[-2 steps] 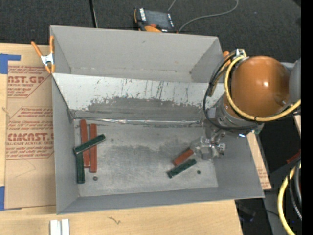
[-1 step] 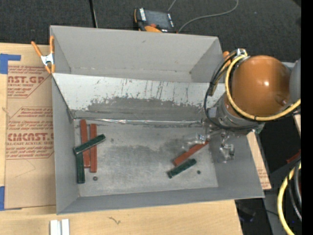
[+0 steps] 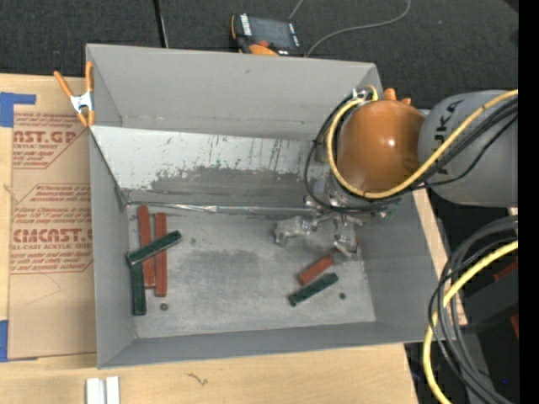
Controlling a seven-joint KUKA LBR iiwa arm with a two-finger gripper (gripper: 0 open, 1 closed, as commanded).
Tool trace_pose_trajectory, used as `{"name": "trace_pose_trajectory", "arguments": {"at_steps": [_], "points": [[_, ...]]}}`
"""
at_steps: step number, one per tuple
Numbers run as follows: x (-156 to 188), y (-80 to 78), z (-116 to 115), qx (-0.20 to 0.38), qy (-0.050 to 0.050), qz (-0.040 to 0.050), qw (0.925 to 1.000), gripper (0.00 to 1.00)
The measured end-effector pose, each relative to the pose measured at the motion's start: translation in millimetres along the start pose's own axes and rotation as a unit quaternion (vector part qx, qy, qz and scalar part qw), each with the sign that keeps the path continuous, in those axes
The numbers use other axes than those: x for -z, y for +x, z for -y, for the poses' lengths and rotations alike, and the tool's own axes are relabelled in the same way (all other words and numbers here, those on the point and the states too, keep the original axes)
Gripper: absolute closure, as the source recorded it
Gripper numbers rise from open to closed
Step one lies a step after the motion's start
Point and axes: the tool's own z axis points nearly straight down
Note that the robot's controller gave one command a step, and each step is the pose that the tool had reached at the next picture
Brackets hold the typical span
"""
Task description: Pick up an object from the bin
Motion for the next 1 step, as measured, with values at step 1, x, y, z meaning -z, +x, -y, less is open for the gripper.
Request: {"name": "trace_pose_trajectory", "arguments": {"at_steps": [1], "points": [[39.5,17.9,-77.3,0.039,-0.004,-0.0019,0.9992,0.00]]}}
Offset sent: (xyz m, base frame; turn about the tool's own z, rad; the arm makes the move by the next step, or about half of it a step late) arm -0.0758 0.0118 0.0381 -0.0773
